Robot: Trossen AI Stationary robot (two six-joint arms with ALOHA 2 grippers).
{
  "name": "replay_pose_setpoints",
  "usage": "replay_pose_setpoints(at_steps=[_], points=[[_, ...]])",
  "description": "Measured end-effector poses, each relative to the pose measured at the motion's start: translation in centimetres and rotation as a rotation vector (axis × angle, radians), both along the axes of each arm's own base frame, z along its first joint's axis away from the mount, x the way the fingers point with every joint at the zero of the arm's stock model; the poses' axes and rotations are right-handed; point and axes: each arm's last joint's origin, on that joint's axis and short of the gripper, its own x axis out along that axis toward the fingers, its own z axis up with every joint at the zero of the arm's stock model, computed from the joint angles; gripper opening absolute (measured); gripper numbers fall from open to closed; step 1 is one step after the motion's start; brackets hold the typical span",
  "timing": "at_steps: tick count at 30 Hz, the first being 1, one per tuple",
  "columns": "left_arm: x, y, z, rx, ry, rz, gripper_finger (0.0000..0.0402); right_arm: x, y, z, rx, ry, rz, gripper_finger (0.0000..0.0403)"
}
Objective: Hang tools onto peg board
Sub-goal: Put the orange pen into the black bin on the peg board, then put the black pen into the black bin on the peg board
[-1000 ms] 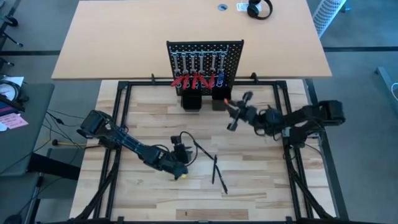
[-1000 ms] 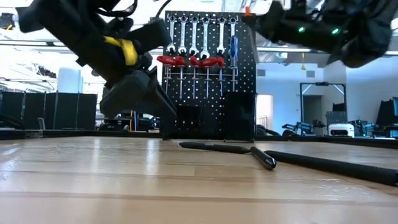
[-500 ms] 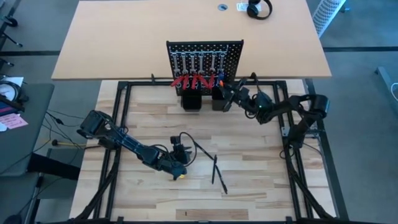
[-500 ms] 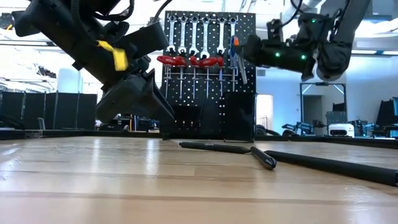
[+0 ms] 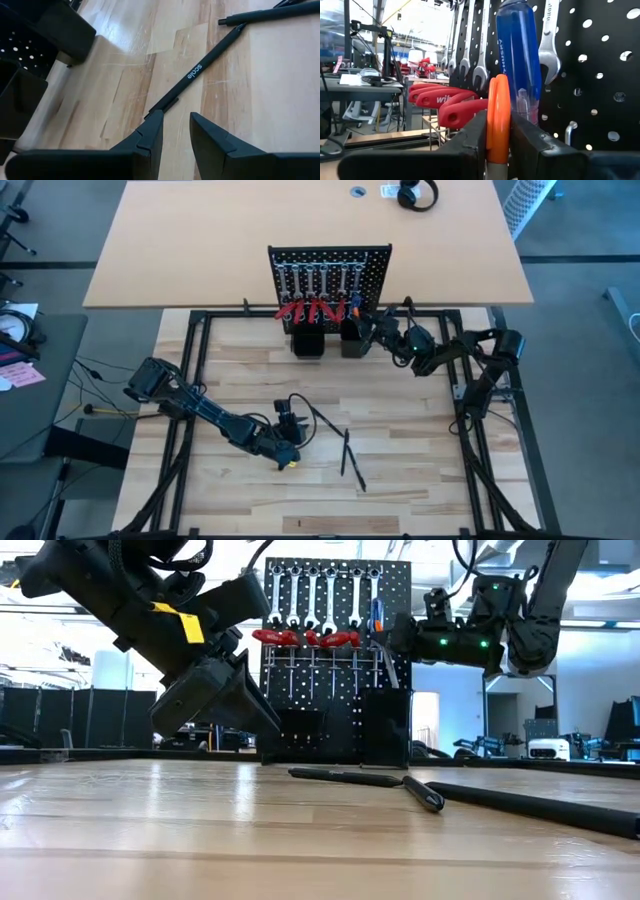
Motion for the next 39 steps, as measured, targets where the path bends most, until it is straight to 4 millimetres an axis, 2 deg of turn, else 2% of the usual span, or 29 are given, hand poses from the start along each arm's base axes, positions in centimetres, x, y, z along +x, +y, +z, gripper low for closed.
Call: replay_pose_setpoints(at_steps=[6,12,15,18,22,29,34,39], points=[[0.0,0.0,0.0,-0.004,0.002,-0.003,0.0086,0.0,0.0,0.0,0.001,0.001,-0.001,0.0102],[0.0,0.0,-0.1,-0.015,0.008,-0.014,0.0086,-0.1,0.2,-0.2,0.005,0.009,0.004,0.0164],[0.0,0.0,-0.1,-0.019,0.007,-0.010,0.0086,-0.3,1.2,-0.3,0.007,0.019,0.022,0.0192],[-0.1,0.0,-0.1,-0.019,0.014,-0.007,0.0086,-0.4,2.9,-0.1,-0.032,0.063,0.059,0.0205],[-0.1,-0.2,-0.1,-0.022,0.010,-0.011,0.0086,-0.1,5.8,0.3,-0.065,0.158,0.145,0.0205],[-0.1,-0.3,-0.1,-0.024,0.019,-0.026,0.0086,1.0,12.7,-0.1,0.067,0.398,0.389,0.0191],[-0.3,-0.2,-0.3,0.003,0.055,-0.044,0.0086,3.1,17.4,-0.8,0.275,0.548,0.396,0.0181],[-1.0,0.0,-0.6,0.042,0.145,-0.042,0.0086,6.5,19.2,-2.9,0.425,0.624,0.388,0.0190]])
